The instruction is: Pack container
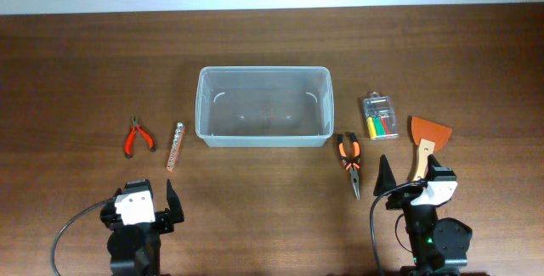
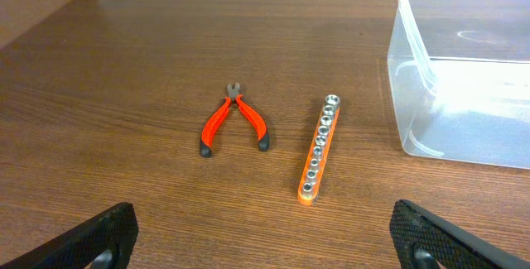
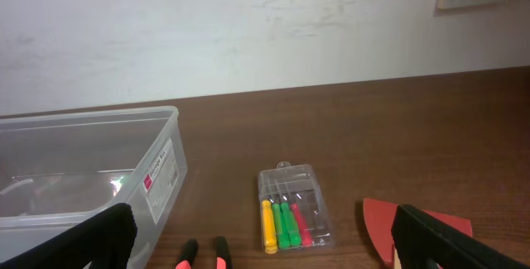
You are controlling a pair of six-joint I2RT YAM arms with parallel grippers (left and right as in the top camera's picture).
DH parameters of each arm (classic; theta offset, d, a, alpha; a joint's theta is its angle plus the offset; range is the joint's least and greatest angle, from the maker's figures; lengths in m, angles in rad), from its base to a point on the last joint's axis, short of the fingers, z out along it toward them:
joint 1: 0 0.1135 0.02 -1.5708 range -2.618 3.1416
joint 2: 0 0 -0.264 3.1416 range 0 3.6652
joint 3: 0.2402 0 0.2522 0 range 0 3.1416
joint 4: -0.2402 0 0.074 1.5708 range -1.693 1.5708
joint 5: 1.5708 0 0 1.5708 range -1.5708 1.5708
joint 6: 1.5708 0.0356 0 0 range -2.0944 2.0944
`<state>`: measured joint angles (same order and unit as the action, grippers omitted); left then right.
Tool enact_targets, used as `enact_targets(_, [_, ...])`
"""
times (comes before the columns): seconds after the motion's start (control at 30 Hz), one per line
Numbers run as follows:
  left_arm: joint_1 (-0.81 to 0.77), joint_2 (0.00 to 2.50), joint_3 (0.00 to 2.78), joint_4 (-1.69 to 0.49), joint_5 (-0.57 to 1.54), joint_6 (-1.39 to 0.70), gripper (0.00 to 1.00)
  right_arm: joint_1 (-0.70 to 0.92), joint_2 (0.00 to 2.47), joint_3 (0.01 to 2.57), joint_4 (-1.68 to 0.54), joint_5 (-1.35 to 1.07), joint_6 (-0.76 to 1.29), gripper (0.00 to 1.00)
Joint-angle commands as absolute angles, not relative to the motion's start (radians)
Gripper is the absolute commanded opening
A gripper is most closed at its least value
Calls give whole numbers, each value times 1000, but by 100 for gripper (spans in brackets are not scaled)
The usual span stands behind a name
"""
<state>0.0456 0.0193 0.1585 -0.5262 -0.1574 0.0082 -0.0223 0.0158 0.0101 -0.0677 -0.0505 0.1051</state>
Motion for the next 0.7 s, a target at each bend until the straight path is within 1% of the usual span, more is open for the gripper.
enact_targets(0.0, [51,6,145,-519,-154,27,99,-13,7,6,-74,-49,105,98])
enact_targets(0.17, [51,6,145,-519,-154,27,99,-13,7,6,-74,-49,105,99])
enact_targets(0.37, [51,6,145,-519,-154,28,99,-13,7,6,-76,17,105,98])
enact_targets(0.67, [51,6,145,-519,-154,27,99,-13,9,7,-36,-15,105,99])
